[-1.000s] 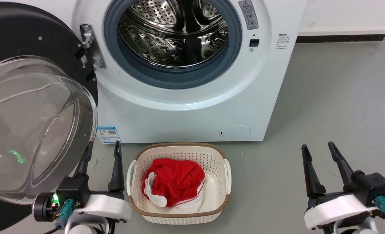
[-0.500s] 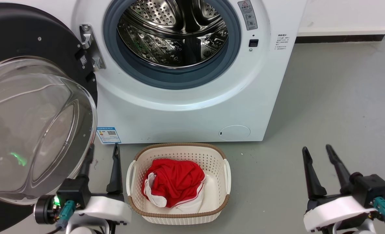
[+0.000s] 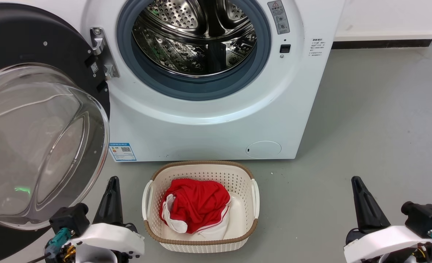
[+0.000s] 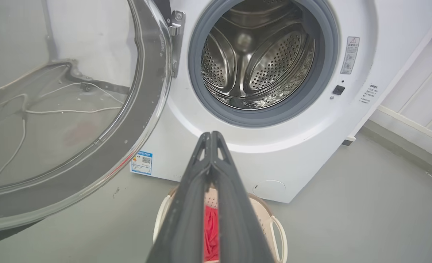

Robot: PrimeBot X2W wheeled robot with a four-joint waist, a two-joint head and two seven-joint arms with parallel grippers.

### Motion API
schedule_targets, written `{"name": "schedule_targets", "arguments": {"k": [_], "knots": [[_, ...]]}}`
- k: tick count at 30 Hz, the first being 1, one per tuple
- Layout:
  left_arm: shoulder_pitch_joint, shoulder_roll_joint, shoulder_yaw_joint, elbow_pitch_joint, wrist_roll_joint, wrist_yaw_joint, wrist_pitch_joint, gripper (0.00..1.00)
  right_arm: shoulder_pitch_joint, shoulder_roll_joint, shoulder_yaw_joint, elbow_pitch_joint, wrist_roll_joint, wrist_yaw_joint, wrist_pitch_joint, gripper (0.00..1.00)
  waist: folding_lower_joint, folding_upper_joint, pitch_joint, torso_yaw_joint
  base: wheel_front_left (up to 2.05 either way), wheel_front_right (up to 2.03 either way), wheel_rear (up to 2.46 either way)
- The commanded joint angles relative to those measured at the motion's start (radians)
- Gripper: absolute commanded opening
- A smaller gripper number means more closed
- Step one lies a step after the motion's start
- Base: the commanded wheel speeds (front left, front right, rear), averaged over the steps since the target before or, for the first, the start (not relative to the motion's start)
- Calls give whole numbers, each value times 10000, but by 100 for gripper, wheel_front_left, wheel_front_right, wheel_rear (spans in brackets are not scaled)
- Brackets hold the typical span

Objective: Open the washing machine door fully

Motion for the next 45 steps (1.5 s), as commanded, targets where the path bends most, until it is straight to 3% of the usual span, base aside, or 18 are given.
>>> {"name": "schedule_targets", "arguments": {"k": [1, 21, 45], "knots": [[-253, -3, 117, -110, -360, -93, 61, 0, -334, -82, -13, -89, 436, -1, 32, 0, 0, -1, -1, 3, 0, 0, 0], [-394, -226, 599, 114, -3484, -536, 865, 0, -651, -219, -127, 388, 3887, -1, 445, 0, 0, -1, -24, 48, 0, 0, 0], [-526, -427, 1085, 353, -6441, -970, 1649, 0, -917, -274, -329, 843, 7081, -2, 919, 0, 0, -1, -52, 103, 0, 0, 0]]}}
